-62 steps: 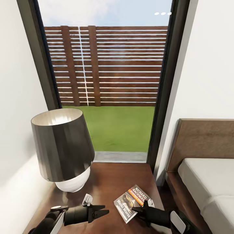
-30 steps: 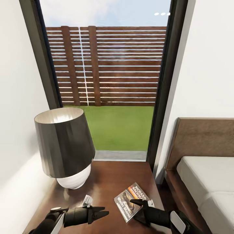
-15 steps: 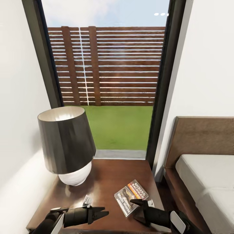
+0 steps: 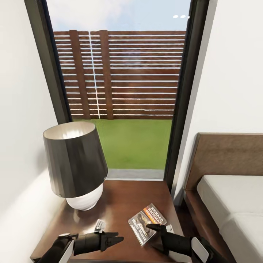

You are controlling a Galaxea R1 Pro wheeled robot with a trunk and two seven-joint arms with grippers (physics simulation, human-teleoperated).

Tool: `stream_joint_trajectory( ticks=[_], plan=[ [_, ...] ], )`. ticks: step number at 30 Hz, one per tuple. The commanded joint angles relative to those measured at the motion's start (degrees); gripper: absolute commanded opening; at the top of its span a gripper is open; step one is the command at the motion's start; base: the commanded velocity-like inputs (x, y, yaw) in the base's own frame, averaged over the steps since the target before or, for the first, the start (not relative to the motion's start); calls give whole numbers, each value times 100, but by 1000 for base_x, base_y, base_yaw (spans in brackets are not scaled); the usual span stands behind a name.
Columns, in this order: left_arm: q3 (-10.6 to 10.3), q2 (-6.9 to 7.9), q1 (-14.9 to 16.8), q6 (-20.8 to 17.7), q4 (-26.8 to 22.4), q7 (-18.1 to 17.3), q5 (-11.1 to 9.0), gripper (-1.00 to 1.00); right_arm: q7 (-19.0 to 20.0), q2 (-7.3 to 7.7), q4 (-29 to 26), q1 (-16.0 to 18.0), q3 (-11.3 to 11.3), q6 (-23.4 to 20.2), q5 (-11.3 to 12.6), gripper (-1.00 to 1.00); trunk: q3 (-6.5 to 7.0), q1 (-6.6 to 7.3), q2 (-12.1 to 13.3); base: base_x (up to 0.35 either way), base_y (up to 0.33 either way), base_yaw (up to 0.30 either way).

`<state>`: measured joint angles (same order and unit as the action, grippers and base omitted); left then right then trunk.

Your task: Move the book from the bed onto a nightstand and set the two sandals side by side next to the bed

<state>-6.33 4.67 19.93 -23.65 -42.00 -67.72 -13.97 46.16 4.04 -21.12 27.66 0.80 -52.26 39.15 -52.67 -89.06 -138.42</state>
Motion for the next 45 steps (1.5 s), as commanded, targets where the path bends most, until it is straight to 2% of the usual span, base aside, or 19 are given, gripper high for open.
stream_joint_trajectory(
  ticks=[1,45],
  plan=[
    [-26,2,2,-61,-1,10,-54,100,14,0,-4,2,8,-17,-13,100,13,24,39,0,0,0],
    [-27,-1,3,-52,-1,13,-53,100,16,3,-59,2,17,5,-5,100,803,990,1804,0,0,0]
  ],
)
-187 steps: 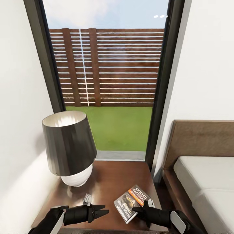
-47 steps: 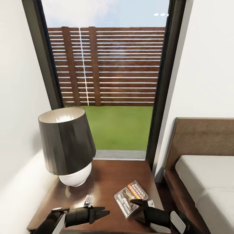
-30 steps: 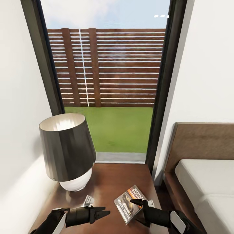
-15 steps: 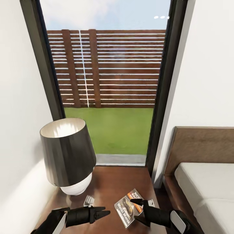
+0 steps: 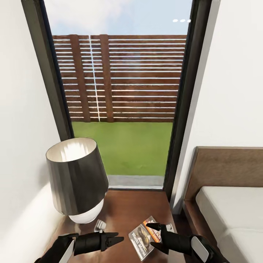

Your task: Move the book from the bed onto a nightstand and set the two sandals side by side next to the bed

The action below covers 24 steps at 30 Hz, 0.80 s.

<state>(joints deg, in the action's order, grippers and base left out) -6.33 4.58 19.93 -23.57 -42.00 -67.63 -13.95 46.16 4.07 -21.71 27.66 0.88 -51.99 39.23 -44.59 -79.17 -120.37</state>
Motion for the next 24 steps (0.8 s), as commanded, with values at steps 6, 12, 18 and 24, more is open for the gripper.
stream_joint_trajectory(
  ticks=[6,12,18,24],
  plan=[
    [-26,7,5,-60,-1,4,-55,100,16,-2,0,3,10,-22,-13,100,102,133,240,0,0,0],
    [-26,4,3,-60,-1,4,-49,100,8,-42,0,3,9,-22,-17,100,210,265,480,0,0,0],
    [-29,-1,4,-60,-1,4,-46,100,7,-54,0,3,9,-9,-20,100,318,397,721,0,0,0],
    [-34,-1,3,-60,-1,6,-46,100,7,-55,0,3,5,-3,-20,100,426,529,961,0,0,0]
  ],
)
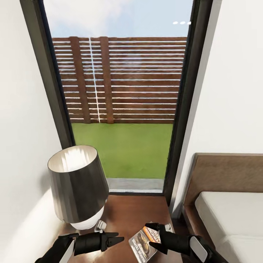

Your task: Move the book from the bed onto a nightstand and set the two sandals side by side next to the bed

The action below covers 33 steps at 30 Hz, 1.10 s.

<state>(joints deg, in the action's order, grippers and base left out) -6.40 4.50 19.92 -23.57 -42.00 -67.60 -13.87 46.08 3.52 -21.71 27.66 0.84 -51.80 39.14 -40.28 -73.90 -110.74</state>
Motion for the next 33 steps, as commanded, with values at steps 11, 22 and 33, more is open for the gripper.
stream_joint_trajectory(
  ticks=[11,22,33],
  plan=[
    [-29,-56,3,-60,1,245,-54,100,0,8,-484,3,-40,511,-82,100,192,243,440,0,0,0],
    [-26,-69,3,-45,8,289,-54,100,17,925,-594,-45,-518,742,-1019,100,390,485,881,0,0,0],
    [-29,-72,3,496,688,579,-54,100,29,1217,-373,-58,-642,2838,-2912,100,587,726,1322,0,0,0]
  ],
)
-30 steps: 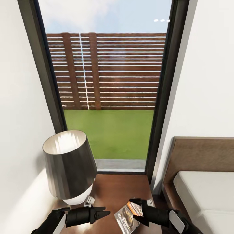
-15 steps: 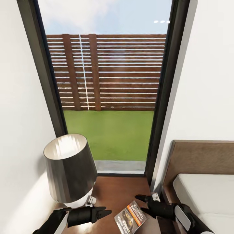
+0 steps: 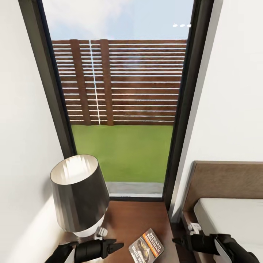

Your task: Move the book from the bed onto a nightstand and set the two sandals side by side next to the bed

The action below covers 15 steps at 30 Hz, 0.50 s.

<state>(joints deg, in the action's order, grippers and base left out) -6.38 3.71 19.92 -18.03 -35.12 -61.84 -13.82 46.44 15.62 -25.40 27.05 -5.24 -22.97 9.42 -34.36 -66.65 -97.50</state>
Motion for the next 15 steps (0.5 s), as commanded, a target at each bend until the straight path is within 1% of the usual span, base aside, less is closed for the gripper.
stream_joint_trajectory(
  ticks=[1,2,5,7,9,11,12,13,15],
  plan=[
    [-30,9,3,-11,43,13,-59,100,14,8,57,3,-35,8,51,100,13,23,39,0,0,0],
    [-30,11,3,19,70,22,-59,100,87,9,105,1,-36,41,44,100,31,45,79,0,0,0],
    [-30,14,3,55,130,35,-59,100,572,12,173,-2,-35,88,14,100,84,111,199,0,0,0],
    [-30,15,2,72,221,40,-59,100,1097,17,200,-5,-32,107,0,100,120,155,279,0,0,0],
    [-30,16,-1,130,315,47,-59,100,1479,16,263,-6,-32,180,-6,100,156,199,359,0,0,0],
    [-35,13,-2,283,433,120,-59,100,1647,13,465,-8,-35,451,-14,100,192,243,440,0,0,0],
    [-38,11,-3,377,500,210,-59,100,1689,12,612,-9,-36,656,-16,100,210,265,480,0,0,0],
    [-40,10,-4,423,534,265,-59,100,1704,12,692,-9,-36,764,-16,100,228,287,520,0,0,0],
    [-44,4,-5,572,664,518,-54,100,1739,11,1009,-7,-37,1159,-18,100,264,331,600,0,0,0]
  ],
)
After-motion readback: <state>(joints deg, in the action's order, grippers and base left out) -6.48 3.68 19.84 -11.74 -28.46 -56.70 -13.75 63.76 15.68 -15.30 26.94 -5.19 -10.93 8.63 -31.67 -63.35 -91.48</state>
